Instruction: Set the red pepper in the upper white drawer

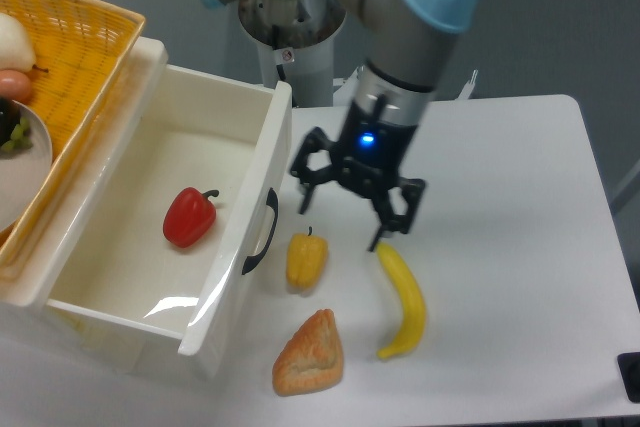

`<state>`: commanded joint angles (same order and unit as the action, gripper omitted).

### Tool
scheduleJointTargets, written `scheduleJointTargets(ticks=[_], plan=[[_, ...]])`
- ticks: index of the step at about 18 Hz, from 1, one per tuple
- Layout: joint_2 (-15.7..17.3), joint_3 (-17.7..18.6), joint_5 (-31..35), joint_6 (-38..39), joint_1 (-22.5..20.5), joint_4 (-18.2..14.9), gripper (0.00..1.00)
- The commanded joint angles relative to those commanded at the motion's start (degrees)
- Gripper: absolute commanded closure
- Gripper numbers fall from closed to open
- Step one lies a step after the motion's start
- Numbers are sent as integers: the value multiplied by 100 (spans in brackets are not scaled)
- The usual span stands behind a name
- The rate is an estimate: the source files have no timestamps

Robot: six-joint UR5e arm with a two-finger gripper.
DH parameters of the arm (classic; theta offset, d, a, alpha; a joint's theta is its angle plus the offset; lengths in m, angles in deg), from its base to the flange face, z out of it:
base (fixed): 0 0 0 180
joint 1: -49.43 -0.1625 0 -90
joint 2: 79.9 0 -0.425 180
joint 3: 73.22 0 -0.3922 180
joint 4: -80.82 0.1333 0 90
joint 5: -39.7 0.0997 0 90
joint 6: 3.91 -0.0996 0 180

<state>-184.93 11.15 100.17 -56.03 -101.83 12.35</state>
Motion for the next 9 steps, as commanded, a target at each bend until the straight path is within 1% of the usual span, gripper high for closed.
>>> scheduleJointTargets(ticks=[2, 5, 7, 9], plan=[[-105, 44, 53, -44, -62, 9, 0], [-141, 255, 79, -96, -334, 79, 0], [-298, 273, 498, -193, -378, 140, 0], [-413, 246, 904, -578, -378, 141, 0]])
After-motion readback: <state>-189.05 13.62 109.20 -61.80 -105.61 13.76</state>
